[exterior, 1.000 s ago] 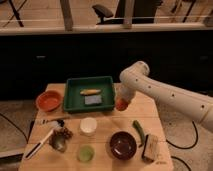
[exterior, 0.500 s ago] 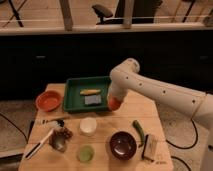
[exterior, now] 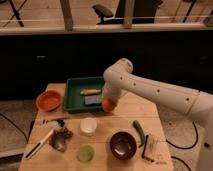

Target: Place apple in paper cup

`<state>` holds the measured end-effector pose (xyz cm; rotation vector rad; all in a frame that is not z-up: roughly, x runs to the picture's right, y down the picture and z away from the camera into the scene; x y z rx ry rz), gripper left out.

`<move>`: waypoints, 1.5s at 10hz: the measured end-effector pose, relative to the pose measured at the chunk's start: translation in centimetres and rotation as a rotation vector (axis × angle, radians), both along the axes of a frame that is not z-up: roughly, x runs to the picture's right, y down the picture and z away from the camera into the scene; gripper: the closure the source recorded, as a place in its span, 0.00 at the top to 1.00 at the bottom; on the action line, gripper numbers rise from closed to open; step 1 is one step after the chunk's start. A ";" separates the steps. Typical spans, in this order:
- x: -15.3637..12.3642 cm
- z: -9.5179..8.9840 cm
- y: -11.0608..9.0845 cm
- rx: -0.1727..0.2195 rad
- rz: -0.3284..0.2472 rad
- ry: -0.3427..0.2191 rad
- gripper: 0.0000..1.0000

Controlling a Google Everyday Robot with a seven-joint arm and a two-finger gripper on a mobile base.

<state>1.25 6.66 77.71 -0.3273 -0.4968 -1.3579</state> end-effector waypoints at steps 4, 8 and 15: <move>-3.1 -0.4 0.3 -0.014 -0.053 -0.048 0.00; -5.0 -0.4 0.9 -0.041 -0.096 -0.079 0.00; -7.1 -1.1 2.7 -0.087 -0.180 -0.165 0.00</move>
